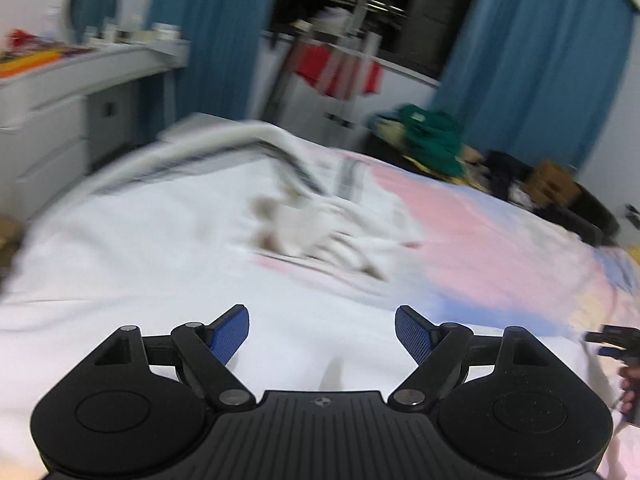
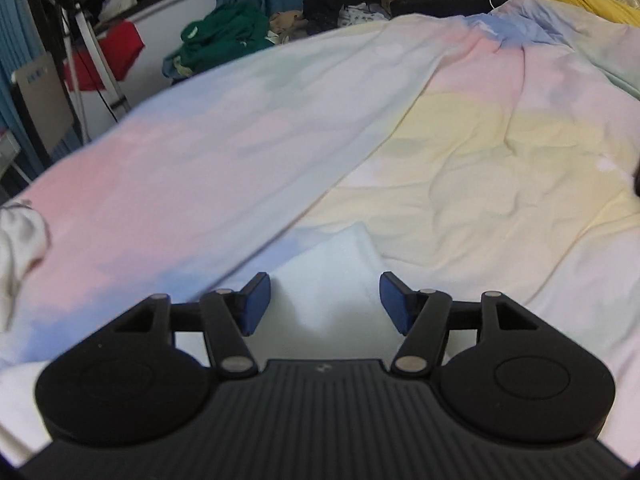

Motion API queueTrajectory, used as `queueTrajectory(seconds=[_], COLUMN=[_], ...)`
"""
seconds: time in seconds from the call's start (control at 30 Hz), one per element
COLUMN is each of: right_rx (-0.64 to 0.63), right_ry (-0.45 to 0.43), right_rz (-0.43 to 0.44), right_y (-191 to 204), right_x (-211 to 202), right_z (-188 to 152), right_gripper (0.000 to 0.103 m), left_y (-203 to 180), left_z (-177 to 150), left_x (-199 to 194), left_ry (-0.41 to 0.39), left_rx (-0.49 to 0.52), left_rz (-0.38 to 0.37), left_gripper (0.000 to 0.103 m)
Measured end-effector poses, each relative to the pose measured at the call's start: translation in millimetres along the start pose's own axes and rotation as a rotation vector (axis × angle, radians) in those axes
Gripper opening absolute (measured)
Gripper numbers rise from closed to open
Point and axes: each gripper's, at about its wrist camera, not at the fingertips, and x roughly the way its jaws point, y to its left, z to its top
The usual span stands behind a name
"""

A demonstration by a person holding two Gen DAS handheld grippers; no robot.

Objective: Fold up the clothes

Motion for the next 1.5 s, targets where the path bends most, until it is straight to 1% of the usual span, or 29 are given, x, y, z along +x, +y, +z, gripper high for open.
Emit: queueTrajectory(seconds=[0.03, 0.07, 0.17, 0.23, 0.27, 0.3, 0.37, 0.4, 0.43, 0.5, 0.6, 0.73, 0.77, 0.87, 0.93, 0.97, 1.03, 1.13, 1.33, 1.43, 1.5], right_rx=[-0.001, 0.005, 0.039, 0.064, 0.071, 0.051, 0.012, -0.007, 0.002, 0.018, 0.046, 0.113, 0.129, 0.087, 0.186, 0.197, 0.177, 0.175, 0.051, 0.006, -0.018], right_ry=[0.011, 0.022, 0.02, 0.018, 0.032, 0.037, 0.045, 0.049, 0.048, 0.038, 0.001, -0.131, -0.163, -0.144, -0.066, -0.05, -0.057, -0.103, -0.207, -0.247, -0.26], right_rz=[0.013, 0.03, 0.068, 0.127, 0.18, 0.176, 0.168, 0.164, 0.167, 0.16, 0.124, 0.053, 0.031, -0.096, -0.043, -0.045, -0.065, -0.044, 0.007, 0.081, 0.14], right_y=[-3, -1, -6, -8, -7, -3, 5, 8, 8, 8, 8, -3, -6, -16, -33, -36, -35, -27, 15, 35, 48], right_x=[8, 10, 13, 9, 10, 8, 5, 3, 3, 0, -7, -29, -33, -20, -5, -1, -2, -15, -61, -85, -98], right_z=[-1, -9, -14, -15, -16, -17, -18, -18, -18, -17, -13, -3, -2, -6, -16, -19, -19, -17, -13, -14, -17], right_gripper=[0.065, 0.065, 0.067, 0.067, 0.067, 0.063, 0.042, 0.016, 0.012, 0.009, 0.007, 0.005, 0.003, 0.003, 0.003, 0.003, 0.003, 0.004, 0.004, 0.005, 0.005], left_y=[-5, -8, -14, -12, -9, -5, -1, 1, 2, 2, 2, 2, 2, 1, 1, 0, -1, -2, -8, -12, -16], left_z=[-9, -18, -35, -41, -43, -44, -45, -45, -46, -46, -46, -45, -45, -45, -46, -46, -47, -46, -42, -36, -26], left_x=[15, 26, 50, 58, 58, 56, 55, 55, 53, 49, 43, 35, 33, 28, 29, 29, 30, 29, 19, 13, 8], left_ry=[0.01, 0.028, 0.102, 0.124, 0.127, 0.127, 0.124, 0.122, 0.119, 0.114, 0.105, 0.093, 0.09, 0.082, 0.079, 0.078, 0.077, 0.067, 0.034, 0.026, 0.019], left_rx=[0.005, 0.014, 0.074, 0.076, 0.062, 0.047, 0.027, 0.017, 0.014, 0.016, 0.019, 0.023, 0.025, 0.029, 0.036, 0.041, 0.052, 0.063, 0.089, 0.112, 0.122], left_rz=[-0.024, -0.034, -0.018, 0.001, -0.001, -0.002, -0.003, -0.003, 0.0, 0.009, 0.023, 0.042, 0.046, 0.061, 0.071, 0.077, 0.086, 0.092, 0.091, 0.114, 0.128], left_gripper=[0.081, 0.081, 0.08, 0.08, 0.08, 0.08, 0.08, 0.08, 0.08, 0.08, 0.08, 0.08, 0.08, 0.08, 0.08, 0.08, 0.08, 0.08, 0.08, 0.08, 0.08])
